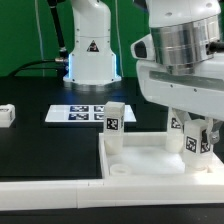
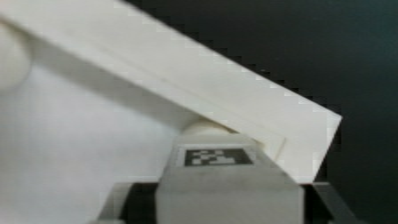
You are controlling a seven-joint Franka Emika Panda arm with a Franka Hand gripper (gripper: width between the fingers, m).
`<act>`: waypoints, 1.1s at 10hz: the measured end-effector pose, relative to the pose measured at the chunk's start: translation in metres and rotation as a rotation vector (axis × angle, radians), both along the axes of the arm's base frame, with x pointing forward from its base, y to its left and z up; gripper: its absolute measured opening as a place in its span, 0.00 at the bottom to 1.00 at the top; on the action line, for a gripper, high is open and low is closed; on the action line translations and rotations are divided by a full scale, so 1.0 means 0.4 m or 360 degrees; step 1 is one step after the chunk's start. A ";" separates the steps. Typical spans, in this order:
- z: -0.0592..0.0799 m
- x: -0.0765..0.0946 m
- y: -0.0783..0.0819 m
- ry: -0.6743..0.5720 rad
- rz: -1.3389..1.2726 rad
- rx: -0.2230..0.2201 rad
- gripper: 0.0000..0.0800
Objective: Assemble square table
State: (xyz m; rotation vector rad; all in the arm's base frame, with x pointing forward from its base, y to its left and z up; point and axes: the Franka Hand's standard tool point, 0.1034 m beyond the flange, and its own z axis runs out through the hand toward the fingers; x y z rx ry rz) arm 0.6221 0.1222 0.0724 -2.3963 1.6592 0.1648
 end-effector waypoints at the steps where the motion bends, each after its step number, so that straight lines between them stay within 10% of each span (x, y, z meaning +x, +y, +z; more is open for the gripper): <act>1: -0.001 0.002 0.005 0.0031 -0.0158 0.0030 0.36; 4: -0.001 0.002 0.011 0.0019 -0.0129 0.0025 0.36; 6: 0.006 -0.004 0.028 -0.0035 0.0432 -0.0074 0.74; 11: 0.017 0.004 0.023 -0.0244 0.1161 -0.0158 0.81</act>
Offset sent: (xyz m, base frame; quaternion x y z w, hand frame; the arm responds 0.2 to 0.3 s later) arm 0.0000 0.0000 0.0000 0.0000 0.0000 -0.0650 0.9979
